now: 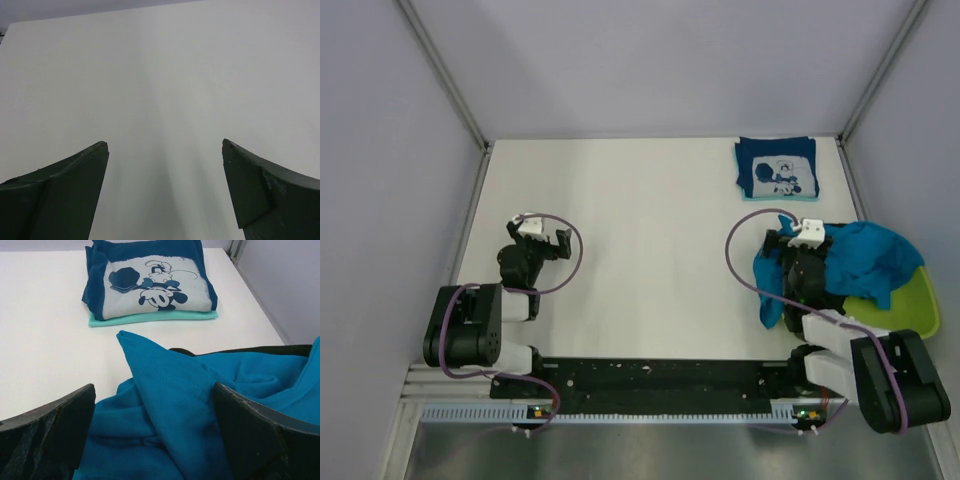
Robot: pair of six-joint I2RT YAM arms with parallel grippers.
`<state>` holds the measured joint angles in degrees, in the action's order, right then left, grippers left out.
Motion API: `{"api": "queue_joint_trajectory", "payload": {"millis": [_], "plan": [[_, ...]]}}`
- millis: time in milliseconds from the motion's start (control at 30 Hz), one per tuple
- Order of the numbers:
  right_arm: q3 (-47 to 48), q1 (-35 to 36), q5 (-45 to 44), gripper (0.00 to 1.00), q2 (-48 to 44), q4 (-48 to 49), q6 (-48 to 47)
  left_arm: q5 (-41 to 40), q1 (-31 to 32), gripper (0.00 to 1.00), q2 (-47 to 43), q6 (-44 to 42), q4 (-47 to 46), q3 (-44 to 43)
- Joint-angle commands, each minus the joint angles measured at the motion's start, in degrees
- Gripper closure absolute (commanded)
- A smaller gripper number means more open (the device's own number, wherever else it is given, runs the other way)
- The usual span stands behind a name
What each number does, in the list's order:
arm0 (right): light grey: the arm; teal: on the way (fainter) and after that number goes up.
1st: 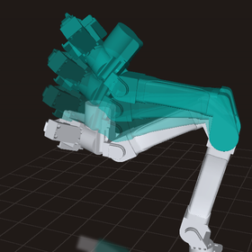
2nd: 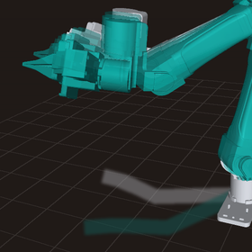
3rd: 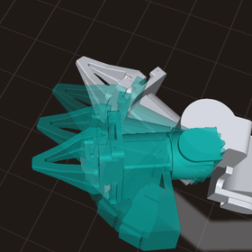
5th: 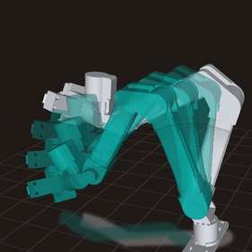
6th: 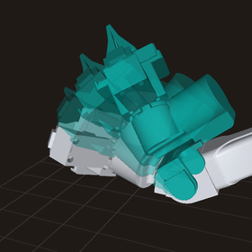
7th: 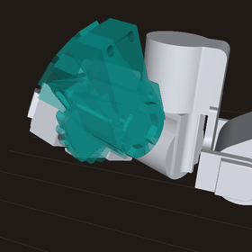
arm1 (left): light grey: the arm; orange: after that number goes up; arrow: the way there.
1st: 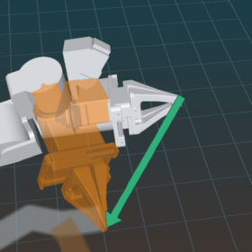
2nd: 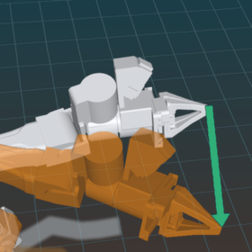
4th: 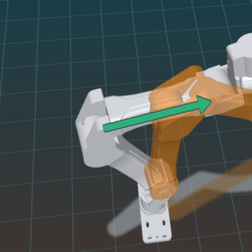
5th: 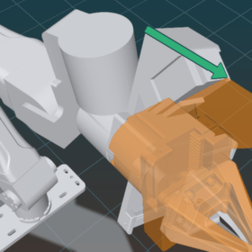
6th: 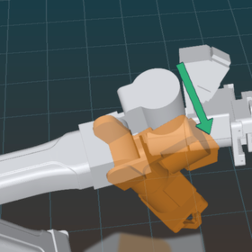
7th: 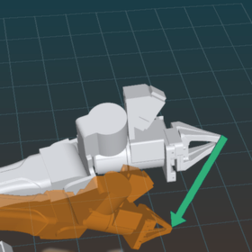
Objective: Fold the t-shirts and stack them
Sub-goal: Grab crumpled tshirt from bin with the right arm
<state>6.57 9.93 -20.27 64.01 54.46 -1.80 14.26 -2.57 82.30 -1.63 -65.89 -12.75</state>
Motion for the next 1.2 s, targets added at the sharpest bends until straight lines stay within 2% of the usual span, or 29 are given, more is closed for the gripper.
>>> {"api": "queue_joint_trajectory", "payload": {"millis": [0, 100, 233, 300, 367, 433, 467, 533, 600, 633, 700, 800, 900, 933, 967, 1067, 1100, 1167], "plan": [[6.8, -0.3, 0.3, 0.01, -8.1, -14.1, 4.3, 0.1, 0.2, 0.01, -0.2, -0.2, -2.1, -1.1], [18.5, -0.3, 1.9, 0.01, -11.9, -31.3, 7.5, 0.1, 0.4, 0.01, -0.2, -0.3, -2.0, -1.1], [34.4, -1.6, -0.9, 0.03, -10.8, -57.0, 14.5, -0.3, 1.1, 0.01, -0.3, -1.0, -0.9, -1.7], [38.5, -3.1, 3.3, 0.07, -10.2, -64.4, 16.7, -0.1, 1.1, 0.01, -0.7, -1.3, 0.5, -2.4], [40.4, -4.0, 7.6, 0.12, -10.0, -68.1, 18.5, -0.9, 1.4, 0.01, -2.2, -1.3, 6.3, -3.9], [41.3, -4.4, 9.1, 0.18, -9.0, -71.5, 20.3, 0.1, 1.5, 0.01, -2.1, -1.4, 3.1, -3.7], [41.4, -4.7, 9.6, 0.22, -8.6, -72.6, 21.0, 2.7, 1.1, 0.02, -4.8, -1.8, 9.3, -6.1], [41.0, -6.4, 12.4, 0.33, -7.6, -73.8, 22.2, 5.3, 1.1, 0.01, -9.4, -2.4, 27.6, -15.0], [39.6, -9.7, 18.4, 0.36, -6.9, -74.0, 24.4, 10.2, 1.0, 0.01, -9.8, -3.3, 41.3, -24.8], [38.9, -12.2, 19.6, 0.36, -6.4, -74.0, 25.8, 13.1, 1.2, 0.01, -9.0, -3.4, 48.8, -30.2], [37.7, -14.1, 18.8, 0.36, -5.5, -73.9, 25.9, 16.8, 1.4, 0.04, -6.7, -1.7, 57.3, -37.1], [36.3, -14.2, 15.1, 0.34, -3.3, -73.3, 24.1, 21.6, 2.0, 0.07, -5.2, -1.3, 63.6, -40.8], [35.9, -14.2, 15.6, 0.34, 1.0, -72.3, 23.3, 24.1, 2.3, 0.08, -5.7, -1.5, 63.5, -39.5], [35.9, -14.2, 15.2, 0.36, 2.8, -71.8, 22.9, 24.1, 2.3, 0.08, -5.8, -1.7, 63.6, -39.0], [36.1, -14.2, 15.3, 0.44, 3.8, -71.4, 22.5, 23.9, 2.3, 0.08, -6.1, -2.0, 63.6, -38.8], [36.7, -14.2, 16.2, 0.93, 3.8, -71.3, 21.2, 22.7, 2.2, 0.08, -6.8, -2.8, 64.4, -39.1], [36.8, -14.2, 15.6, 1.0, 2.8, -71.6, 20.9, 22.7, 2.3, 0.08, -7.2, -3.1, 64.5, -39.2], [37.1, -14.2, 14.3, 1.0, -0.4, -72.4, 19.8, 23.2, 2.3, 0.08, -7.7, -3.2, 64.8, -39.5]]}}
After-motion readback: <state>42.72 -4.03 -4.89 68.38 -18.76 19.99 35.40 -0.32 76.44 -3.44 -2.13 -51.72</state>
